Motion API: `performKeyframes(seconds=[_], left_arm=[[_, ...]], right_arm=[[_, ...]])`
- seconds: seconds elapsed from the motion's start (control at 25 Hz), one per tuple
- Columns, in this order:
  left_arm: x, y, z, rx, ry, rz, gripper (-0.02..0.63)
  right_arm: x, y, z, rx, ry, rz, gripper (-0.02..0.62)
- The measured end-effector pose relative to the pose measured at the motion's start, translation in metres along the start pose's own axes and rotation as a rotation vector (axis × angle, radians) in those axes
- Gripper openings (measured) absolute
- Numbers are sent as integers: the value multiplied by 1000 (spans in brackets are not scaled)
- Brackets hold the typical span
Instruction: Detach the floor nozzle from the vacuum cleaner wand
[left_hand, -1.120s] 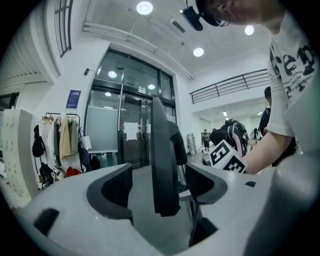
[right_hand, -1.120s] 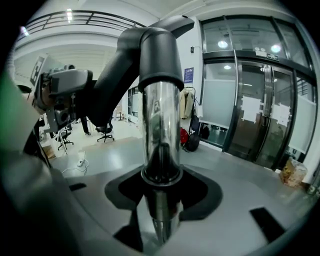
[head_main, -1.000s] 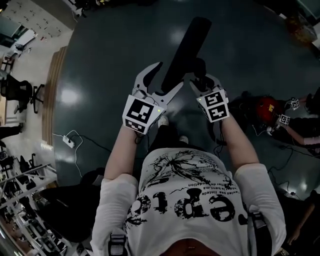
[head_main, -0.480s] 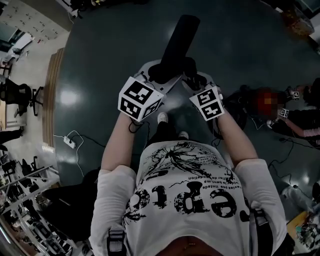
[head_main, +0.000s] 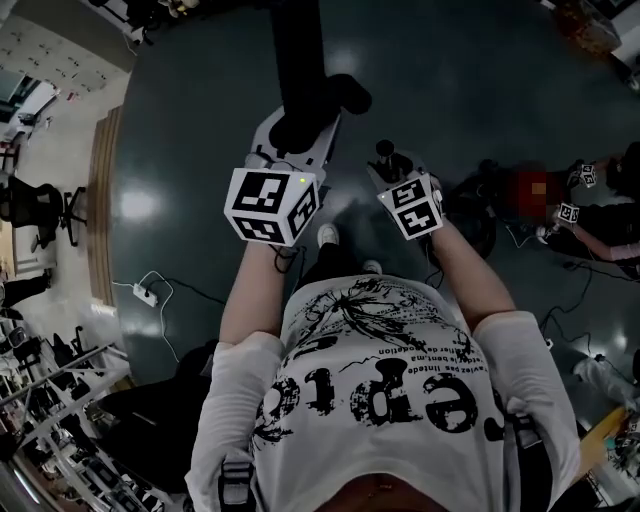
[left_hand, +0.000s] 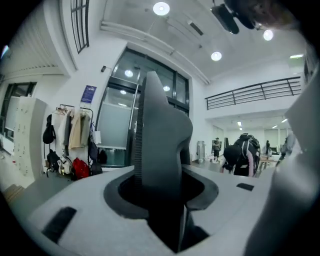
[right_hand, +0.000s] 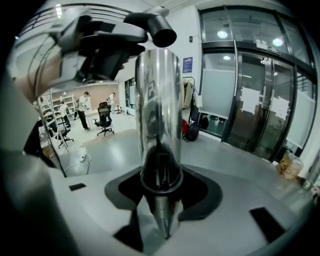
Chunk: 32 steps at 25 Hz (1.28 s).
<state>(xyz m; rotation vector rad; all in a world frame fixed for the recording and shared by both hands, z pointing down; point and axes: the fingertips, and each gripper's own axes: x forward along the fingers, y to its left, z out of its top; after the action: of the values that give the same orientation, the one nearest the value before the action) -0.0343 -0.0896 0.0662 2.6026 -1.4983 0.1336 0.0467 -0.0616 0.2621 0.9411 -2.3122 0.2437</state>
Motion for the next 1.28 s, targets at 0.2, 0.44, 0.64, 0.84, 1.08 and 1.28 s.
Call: performKeyframes(seconds=[0.2,0.44,0.64,0.84,1.08,1.28], left_arm=[[0,26,10,39,47,-13,167],[-3,23,-31,-59,99,-48,167],[15,37,-110,-192,208,-84,167],[41,51,-193,-210,282,-127,167],[79,89,-291,-193,314,-144,167],[111,121,-414,-286,404,-131,167]], right_arm=[[7,-3,-7,-32,22,-7,179],[13,-7,-9,-12,34,6,179],[43,-17,-34,-36,96,2,179],[93,-26,-75,-61,164,0,179],[174,-40,-127,-93,212,28,179],[252,-59,-199,-128,243,25,179]])
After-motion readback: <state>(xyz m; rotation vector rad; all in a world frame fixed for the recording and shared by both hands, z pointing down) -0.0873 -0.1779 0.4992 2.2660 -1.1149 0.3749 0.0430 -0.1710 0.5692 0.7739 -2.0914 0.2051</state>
